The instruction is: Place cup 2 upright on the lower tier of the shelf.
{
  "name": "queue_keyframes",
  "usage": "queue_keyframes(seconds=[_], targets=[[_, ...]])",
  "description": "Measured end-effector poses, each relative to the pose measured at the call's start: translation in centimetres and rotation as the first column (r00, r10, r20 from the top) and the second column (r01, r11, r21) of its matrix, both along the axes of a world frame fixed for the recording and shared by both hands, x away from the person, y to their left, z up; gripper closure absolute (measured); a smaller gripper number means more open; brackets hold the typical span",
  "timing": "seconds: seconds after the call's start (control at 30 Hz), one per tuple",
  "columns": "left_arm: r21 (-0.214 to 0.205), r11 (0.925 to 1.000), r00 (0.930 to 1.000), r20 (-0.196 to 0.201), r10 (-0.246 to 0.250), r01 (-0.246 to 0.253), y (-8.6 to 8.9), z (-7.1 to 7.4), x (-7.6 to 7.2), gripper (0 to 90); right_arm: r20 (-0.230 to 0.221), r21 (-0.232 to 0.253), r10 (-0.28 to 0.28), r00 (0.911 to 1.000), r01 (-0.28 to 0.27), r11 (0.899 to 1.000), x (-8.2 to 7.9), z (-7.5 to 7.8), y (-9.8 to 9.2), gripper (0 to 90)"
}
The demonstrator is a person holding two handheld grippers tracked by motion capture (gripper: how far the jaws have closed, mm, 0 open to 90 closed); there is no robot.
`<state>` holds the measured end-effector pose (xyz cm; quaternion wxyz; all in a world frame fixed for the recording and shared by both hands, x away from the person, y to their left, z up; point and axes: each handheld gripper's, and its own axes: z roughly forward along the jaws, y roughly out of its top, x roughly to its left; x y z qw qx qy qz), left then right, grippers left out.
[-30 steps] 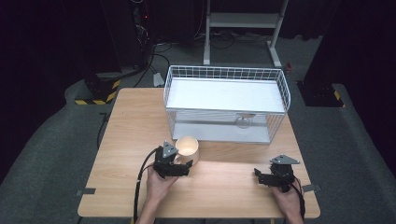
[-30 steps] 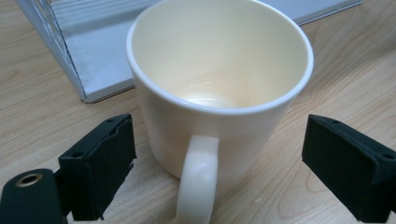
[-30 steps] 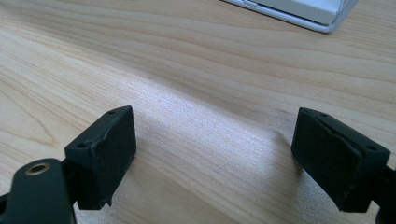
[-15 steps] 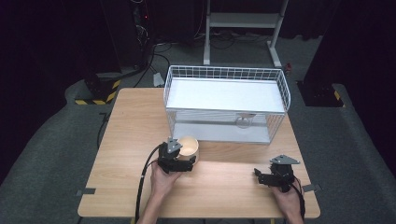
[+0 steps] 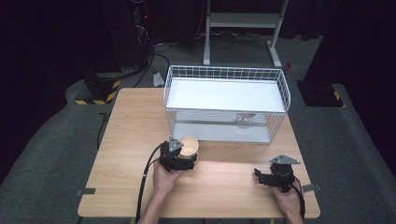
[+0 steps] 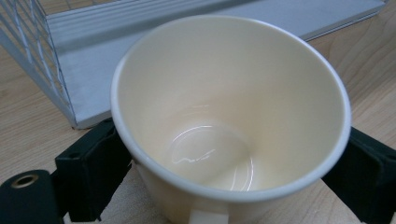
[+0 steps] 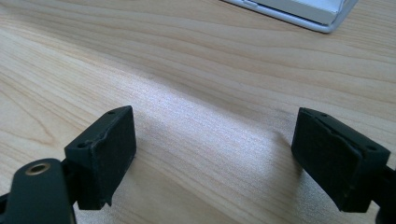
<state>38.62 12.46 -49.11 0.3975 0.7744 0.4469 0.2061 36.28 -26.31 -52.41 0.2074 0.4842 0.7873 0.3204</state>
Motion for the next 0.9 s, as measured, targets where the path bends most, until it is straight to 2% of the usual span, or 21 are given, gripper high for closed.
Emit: queue_keyframes(seconds=[0.37, 0.9], targets=[[0.035, 0.9993, 0.9998, 0.017, 0.007, -0.008, -0.58, -0.12, 0.40, 8.6, 0.001, -0.001, -0.002, 1.0000, 0.002, 1.000, -0.04, 0.00, -0.03, 14.2], [0.041, 0.9990, 0.9994, 0.030, 0.016, -0.017, -0.78, -0.22, 0.36, 9.4, 0.002, -0.003, -0.002, 1.0000, 0.002, 1.000, -0.07, -0.01, -0.07, 14.2]])
